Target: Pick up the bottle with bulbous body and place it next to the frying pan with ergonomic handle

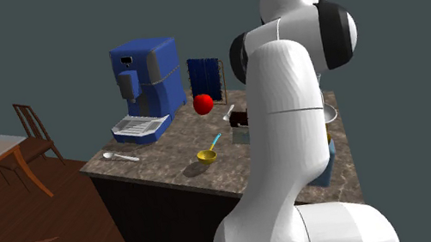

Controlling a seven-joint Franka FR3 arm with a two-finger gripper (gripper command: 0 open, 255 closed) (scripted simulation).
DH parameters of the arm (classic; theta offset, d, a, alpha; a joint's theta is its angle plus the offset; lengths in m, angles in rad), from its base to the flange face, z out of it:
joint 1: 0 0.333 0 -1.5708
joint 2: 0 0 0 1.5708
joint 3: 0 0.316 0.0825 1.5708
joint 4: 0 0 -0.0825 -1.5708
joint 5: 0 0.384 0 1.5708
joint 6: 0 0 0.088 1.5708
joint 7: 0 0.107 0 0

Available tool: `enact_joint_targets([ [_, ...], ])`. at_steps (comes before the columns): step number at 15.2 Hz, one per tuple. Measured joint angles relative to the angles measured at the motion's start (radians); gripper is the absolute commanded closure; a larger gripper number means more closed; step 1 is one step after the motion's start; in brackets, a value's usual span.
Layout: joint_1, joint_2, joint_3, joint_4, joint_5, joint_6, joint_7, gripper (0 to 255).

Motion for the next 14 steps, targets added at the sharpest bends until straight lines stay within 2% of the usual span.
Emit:
enact_joint_targets([
  [14, 0.014, 0.032, 0.013, -0.140, 0.018, 0.167, -0.009, 255],
])
